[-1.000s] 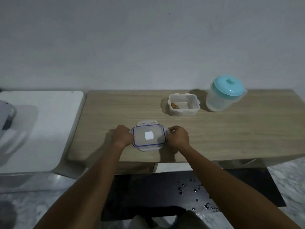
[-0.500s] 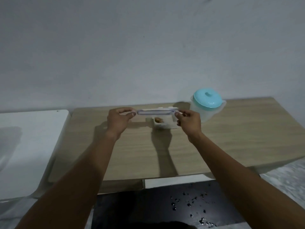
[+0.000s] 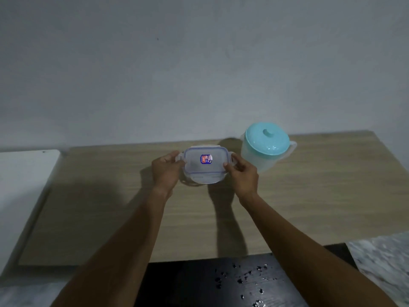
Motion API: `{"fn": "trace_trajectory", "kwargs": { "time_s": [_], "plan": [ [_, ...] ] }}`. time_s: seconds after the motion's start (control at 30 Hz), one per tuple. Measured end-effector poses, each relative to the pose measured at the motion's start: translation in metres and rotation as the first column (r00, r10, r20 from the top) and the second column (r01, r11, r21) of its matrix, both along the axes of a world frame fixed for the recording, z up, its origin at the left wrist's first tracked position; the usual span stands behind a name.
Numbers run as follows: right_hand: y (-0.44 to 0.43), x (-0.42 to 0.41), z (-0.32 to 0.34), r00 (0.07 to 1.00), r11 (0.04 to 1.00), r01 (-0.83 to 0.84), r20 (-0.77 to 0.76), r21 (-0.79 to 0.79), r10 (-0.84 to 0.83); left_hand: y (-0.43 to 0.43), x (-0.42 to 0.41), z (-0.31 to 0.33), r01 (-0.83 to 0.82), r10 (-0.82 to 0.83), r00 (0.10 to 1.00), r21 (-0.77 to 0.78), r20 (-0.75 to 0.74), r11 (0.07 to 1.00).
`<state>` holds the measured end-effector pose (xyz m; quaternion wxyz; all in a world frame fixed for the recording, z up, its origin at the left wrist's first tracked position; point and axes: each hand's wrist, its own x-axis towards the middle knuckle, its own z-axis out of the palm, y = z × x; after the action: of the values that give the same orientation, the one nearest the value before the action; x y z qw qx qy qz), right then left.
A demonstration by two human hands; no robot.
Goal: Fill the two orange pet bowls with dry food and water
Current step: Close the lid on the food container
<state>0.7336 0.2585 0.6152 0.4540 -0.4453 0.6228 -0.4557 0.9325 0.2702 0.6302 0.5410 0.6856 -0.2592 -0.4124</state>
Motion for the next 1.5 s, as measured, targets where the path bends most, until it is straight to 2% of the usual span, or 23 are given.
{"fn": "trace_trajectory", "kwargs": {
  "time_s": [0.13,0.23,0.37,0.57,0.73,0.9,0.93,1.0,1.07,1.1,1.13,1.17,1.2,1.27,1.3,1.33,1.37,1.43,1.5],
  "plan": [
    [-0.008,0.002,-0.018,1.0,1.0,-0.006,-0.026,-0.001,0.006,-0.007,-0.011,-0.01,-0.033,0.029,0.995,0.041,0.097,0.999],
    [-0.013,0.001,-0.02,0.998,0.999,-0.034,-0.052,-0.001,0.034,-0.012,-0.008,-0.016,-0.05,0.044,0.994,0.052,0.098,0.997],
    [-0.015,-0.005,-0.021,0.995,0.994,-0.095,-0.032,0.052,0.097,-0.01,-0.003,-0.023,-0.046,0.044,0.998,0.063,0.037,0.997],
    [-0.011,-0.007,-0.029,0.999,0.993,-0.019,0.04,0.118,0.014,-0.002,-0.003,-0.021,-0.034,0.036,0.999,0.084,-0.014,0.996],
    [-0.013,-0.006,-0.035,0.998,0.982,-0.045,0.054,0.183,0.036,0.003,-0.003,-0.022,-0.033,0.041,0.997,0.129,-0.06,0.991],
    [-0.013,0.0,-0.038,0.989,0.965,-0.05,0.15,0.258,0.011,0.008,-0.01,-0.018,0.029,0.02,0.978,0.233,-0.206,0.972],
    [-0.012,0.002,-0.037,0.992,0.965,-0.048,0.126,0.258,0.015,0.007,-0.008,-0.015,0.048,0.002,0.979,0.242,-0.202,0.969],
    [-0.01,0.002,-0.028,0.99,0.976,-0.089,-0.091,0.2,0.109,0.006,-0.005,-0.007,0.084,-0.062,0.994,0.256,-0.093,0.963],
    [-0.008,0.001,-0.02,0.892,0.978,-0.193,-0.401,0.082,0.21,0.003,-0.001,0.004,0.128,-0.188,0.965,0.301,0.181,0.945],
    [-0.009,0.001,-0.013,0.838,0.964,-0.264,-0.488,0.027,0.243,0.001,0.001,0.012,0.164,-0.267,0.91,0.318,0.316,0.934],
    [-0.014,0.0,-0.008,0.815,0.942,-0.334,-0.504,-0.004,0.287,-0.003,0.004,0.018,0.239,-0.369,0.839,0.34,0.4,0.91],
    [-0.022,-0.001,-0.003,0.779,0.904,-0.427,-0.502,0.013,0.375,-0.008,0.008,0.021,0.351,-0.489,0.762,0.364,0.425,0.863],
    [-0.032,-0.001,0.0,0.704,0.839,-0.538,-0.508,0.073,0.496,-0.013,0.01,0.023,0.462,-0.605,0.677,0.398,0.419,0.792],
    [-0.051,0.0,0.007,0.423,0.668,-0.699,-0.606,0.255,0.674,-0.02,0.012,0.025,0.591,-0.759,0.531,0.477,0.377,0.651],
    [-0.059,0.002,0.01,0.284,0.598,-0.736,-0.656,0.318,0.7,-0.022,0.012,0.025,0.602,-0.79,0.483,0.511,0.379,0.613],
    [-0.065,0.004,0.01,0.19,0.559,-0.744,-0.686,0.366,0.703,-0.024,0.011,0.023,0.584,-0.8,0.429,0.547,0.419,0.6],
    [-0.069,0.006,0.01,0.15,0.547,-0.743,-0.702,0.384,0.696,-0.025,0.009,0.021,0.551,-0.795,0.368,0.576,0.481,0.604],
    [-0.075,0.012,0.003,0.166,0.578,-0.729,-0.724,0.367,0.669,-0.028,0.009,0.014,0.5,-0.761,0.282,0.587,0.584,0.637],
    [-0.078,0.014,-0.003,0.187,0.601,-0.734,-0.757,0.316,0.626,-0.027,0.009,0.011,0.492,-0.733,0.309,0.558,0.606,0.668]
  ]
}}
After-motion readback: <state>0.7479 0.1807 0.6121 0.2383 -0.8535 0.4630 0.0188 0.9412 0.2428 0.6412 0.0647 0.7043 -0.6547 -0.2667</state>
